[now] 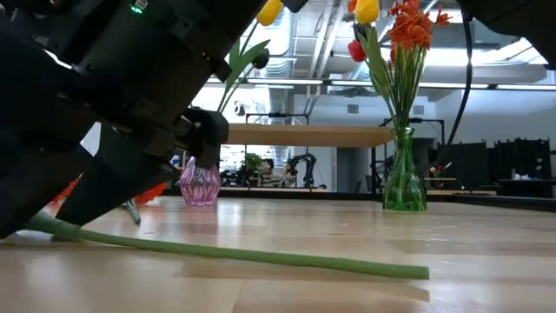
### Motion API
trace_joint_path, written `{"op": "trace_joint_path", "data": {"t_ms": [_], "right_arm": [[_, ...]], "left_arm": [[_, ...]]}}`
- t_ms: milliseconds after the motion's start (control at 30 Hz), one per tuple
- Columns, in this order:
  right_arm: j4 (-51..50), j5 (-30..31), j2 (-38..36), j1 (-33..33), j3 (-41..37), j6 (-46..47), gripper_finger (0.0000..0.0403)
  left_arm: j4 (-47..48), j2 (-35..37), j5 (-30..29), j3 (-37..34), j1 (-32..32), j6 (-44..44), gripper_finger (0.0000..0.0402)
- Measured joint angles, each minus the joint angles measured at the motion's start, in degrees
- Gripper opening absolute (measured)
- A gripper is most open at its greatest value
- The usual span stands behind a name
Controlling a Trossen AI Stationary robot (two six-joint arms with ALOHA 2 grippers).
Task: Pick and place flowers into a vace then onto a shelf
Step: Put the light orange tulip into the purple vase
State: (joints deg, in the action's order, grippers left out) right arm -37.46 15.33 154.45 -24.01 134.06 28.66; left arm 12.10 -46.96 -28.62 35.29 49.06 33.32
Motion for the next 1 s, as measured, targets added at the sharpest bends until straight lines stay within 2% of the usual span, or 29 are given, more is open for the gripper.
{"op": "trace_joint_path", "data": {"t_ms": [133, 300, 567, 800, 867, 1000], "right_arm": [[-0.9, -0.3, 0.1, 0.3, 0.0, 1.9, 0.0125], [-2.6, -0.2, -0.3, 0.5, -0.1, 4.3, 0.0019], [-9.5, -1.2, -3.6, -1.6, -0.7, 4.1, 0.0005], [-10.3, -3.9, -11.1, -7.0, -0.5, -3.3, 0.0003], [-9.1, -2.6, -12.8, -8.4, -0.5, -5.3, 0.0002], [-3.1, 5.6, -17.0, -10.5, -0.5, -11.9, 0.0001]], "left_arm": [[0.0, 0.0, 0.0, 0.0, 0.0, 0.0, 0.017], [0.0, 0.0, 0.0, 0.0, 0.0, 0.0, 0.017], [0.0, 0.0, 0.0, 0.0, 0.0, 0.0, 0.017], [0.8, 0.0, -0.2, 0.0, 0.0, -2.0, 0.017], [0.8, 0.0, -1.0, 0.0, 0.0, -2.9, 0.017], [0.4, 0.0, -5.2, 0.0, 0.0, -5.3, 0.017]]}}
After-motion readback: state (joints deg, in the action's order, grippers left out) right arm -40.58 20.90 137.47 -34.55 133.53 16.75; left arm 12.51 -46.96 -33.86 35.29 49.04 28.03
